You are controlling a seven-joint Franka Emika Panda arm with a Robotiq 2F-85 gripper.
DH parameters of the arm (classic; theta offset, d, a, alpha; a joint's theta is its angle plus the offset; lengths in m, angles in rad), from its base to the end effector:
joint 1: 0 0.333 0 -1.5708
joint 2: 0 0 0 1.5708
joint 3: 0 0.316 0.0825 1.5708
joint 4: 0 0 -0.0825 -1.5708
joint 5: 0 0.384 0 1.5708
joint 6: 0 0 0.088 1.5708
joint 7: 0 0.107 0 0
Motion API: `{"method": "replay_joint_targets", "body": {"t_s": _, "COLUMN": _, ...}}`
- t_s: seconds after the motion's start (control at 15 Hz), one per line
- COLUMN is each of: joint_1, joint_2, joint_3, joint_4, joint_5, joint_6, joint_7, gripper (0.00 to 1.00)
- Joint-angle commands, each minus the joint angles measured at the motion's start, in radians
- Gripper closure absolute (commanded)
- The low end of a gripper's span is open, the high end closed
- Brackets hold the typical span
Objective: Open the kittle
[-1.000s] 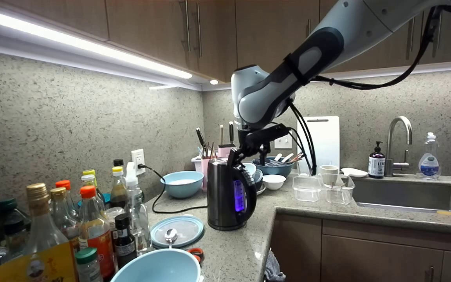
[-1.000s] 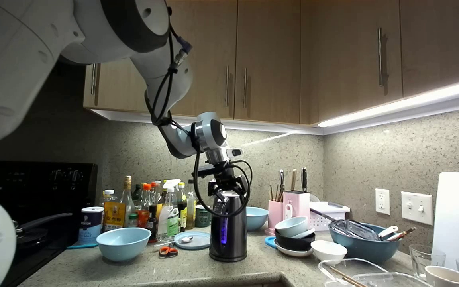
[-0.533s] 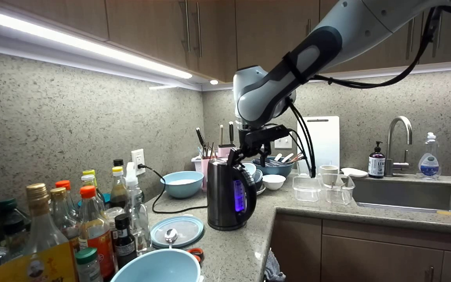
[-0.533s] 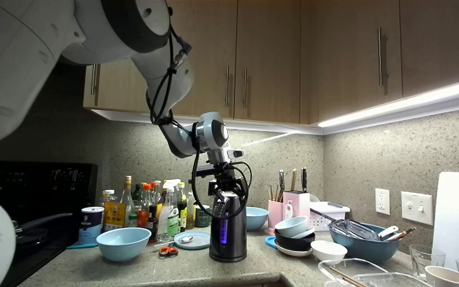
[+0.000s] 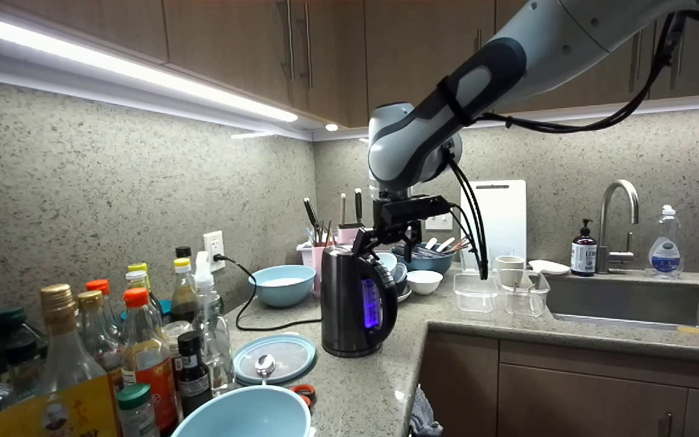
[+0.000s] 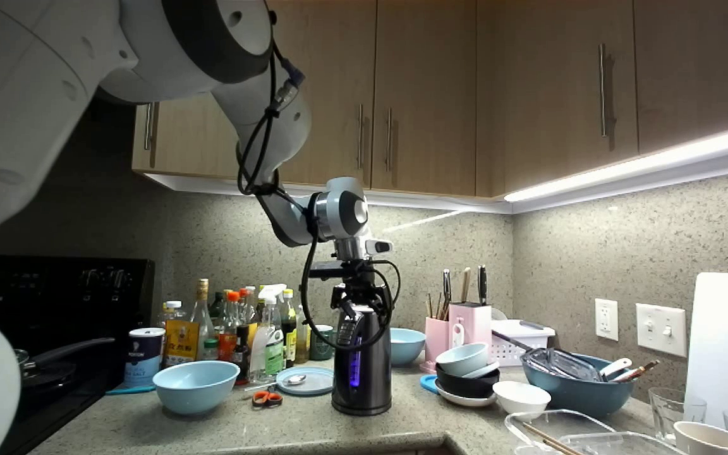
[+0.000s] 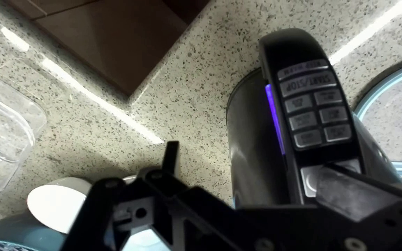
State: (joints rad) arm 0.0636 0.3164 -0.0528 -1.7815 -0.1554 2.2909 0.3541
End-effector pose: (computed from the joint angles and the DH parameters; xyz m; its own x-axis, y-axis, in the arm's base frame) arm 0.6571 0.0064 0.3982 0.9469 -0.2305 0.2243 -0.2530 -0.9644 0.0770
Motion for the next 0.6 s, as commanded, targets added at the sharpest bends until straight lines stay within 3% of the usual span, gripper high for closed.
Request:
{"method": "replay_joint_targets", "body": {"t_s": 0.0, "joint_1": -0.035, "joint_2": 0.038, "joint_3": 0.029, "joint_4": 0.009, "joint_5": 0.109, "joint_6": -0.011, "joint_7": -0.104, "gripper": 0.0}}
{"method": "replay_joint_targets", "body": {"t_s": 0.53, "joint_1": -0.091, "joint_2": 0.065, "joint_3": 0.048, "joint_4": 0.043, "joint_5": 0.293, "joint_6": -0.061, "joint_7": -0.255, "gripper": 0.0}}
